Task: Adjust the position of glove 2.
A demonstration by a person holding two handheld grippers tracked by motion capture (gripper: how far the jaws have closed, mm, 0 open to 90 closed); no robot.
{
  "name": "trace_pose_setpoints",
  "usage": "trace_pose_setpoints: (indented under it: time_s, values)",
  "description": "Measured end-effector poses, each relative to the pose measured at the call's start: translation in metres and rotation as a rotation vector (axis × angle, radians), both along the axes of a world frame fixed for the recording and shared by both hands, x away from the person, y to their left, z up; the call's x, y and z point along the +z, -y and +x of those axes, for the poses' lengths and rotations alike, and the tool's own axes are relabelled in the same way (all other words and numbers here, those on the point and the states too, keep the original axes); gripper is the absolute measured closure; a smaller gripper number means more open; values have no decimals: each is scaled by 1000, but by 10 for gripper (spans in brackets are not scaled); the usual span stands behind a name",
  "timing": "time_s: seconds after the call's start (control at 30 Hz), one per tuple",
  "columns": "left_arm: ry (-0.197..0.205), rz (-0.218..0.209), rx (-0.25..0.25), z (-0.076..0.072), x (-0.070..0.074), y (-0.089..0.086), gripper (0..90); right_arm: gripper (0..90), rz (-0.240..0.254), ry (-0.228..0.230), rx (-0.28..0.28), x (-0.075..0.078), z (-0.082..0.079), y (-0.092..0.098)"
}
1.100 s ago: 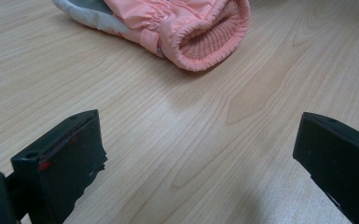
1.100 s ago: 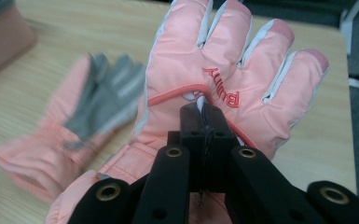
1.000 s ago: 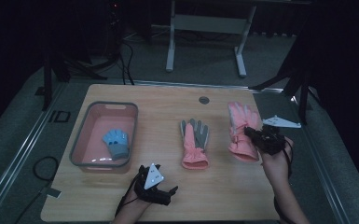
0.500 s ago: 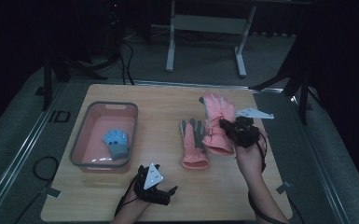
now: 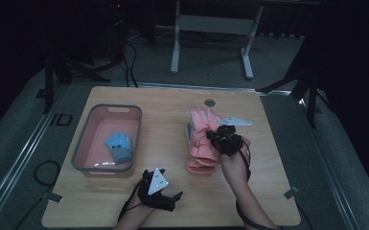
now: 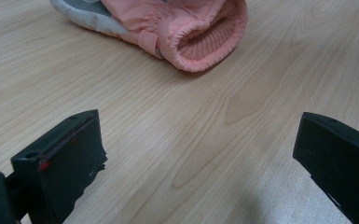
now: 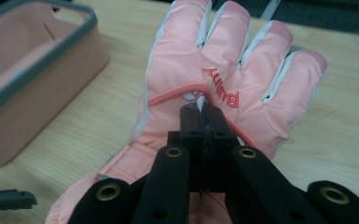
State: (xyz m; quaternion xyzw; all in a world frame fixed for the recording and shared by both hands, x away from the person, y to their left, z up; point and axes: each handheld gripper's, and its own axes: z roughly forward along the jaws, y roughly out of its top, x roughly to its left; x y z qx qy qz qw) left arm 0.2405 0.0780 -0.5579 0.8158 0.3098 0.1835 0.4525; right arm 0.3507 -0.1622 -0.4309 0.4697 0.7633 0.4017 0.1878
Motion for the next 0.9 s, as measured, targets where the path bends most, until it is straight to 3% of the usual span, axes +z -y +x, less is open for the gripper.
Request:
trace_pose_setpoints:
  time_s: [0.23,0.33,0.5,0.77,0.9]
  values:
    - [-1,13,8,1,0,0,18,887,-8,-59,-12,-24,8,-8]
    - [-3,11,8,0,0,1,18,887,-54,-71,-37,-40,11,-9]
    - [-3,9,10,0,0,1,18,886,-60,-114,-24,-56,15,-8]
    - [-13,-9,22,0,2,1,18,876,-103,-96,34,-60,2,-19]
    - [-8,-31,42,0,5,0,18,788,-85,-76,66,-58,3,-16]
